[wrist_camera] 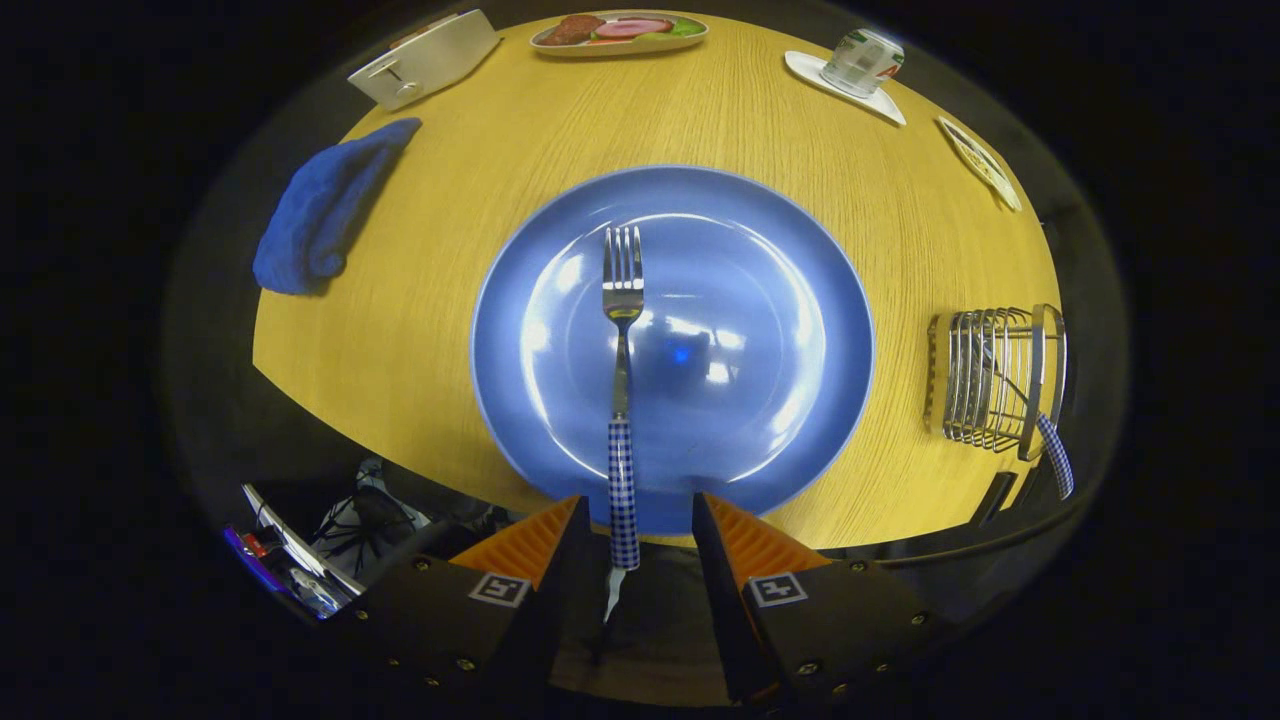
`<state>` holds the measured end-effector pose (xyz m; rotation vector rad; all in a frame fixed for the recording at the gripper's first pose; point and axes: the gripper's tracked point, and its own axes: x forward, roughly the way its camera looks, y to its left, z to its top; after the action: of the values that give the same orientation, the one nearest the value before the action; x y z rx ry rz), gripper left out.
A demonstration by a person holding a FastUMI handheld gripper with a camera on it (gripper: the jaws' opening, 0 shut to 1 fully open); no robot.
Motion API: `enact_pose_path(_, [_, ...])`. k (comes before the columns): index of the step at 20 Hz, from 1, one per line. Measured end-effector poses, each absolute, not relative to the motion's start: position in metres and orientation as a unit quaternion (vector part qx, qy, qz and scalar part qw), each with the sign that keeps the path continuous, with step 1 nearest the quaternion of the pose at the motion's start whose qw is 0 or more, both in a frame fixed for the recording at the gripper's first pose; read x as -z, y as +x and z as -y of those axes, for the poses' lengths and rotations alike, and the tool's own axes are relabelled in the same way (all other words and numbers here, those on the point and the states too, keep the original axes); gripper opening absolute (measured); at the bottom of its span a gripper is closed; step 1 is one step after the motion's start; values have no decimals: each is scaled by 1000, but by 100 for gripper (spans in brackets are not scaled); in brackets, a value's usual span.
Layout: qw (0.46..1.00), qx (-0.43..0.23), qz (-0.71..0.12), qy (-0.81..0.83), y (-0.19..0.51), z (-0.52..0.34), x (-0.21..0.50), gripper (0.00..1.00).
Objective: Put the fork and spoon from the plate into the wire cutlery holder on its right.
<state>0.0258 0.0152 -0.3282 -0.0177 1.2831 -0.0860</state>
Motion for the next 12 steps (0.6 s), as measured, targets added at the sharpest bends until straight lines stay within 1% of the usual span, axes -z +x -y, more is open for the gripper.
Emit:
enact_pose_path(2, [796, 42, -604, -4, 24, -14, 322, 18])
enact_pose_path(6, [792, 37, -609, 0, 27, -13, 320, 19])
enact_pose_path(7, [795, 40, -606, -2, 33, -10, 308, 19])
enact_pose_path(8, [792, 44, -609, -6, 30, -8, 317, 4])
enact_pose_path(12, [783, 39, -620, -11, 25, -6, 315, 4])
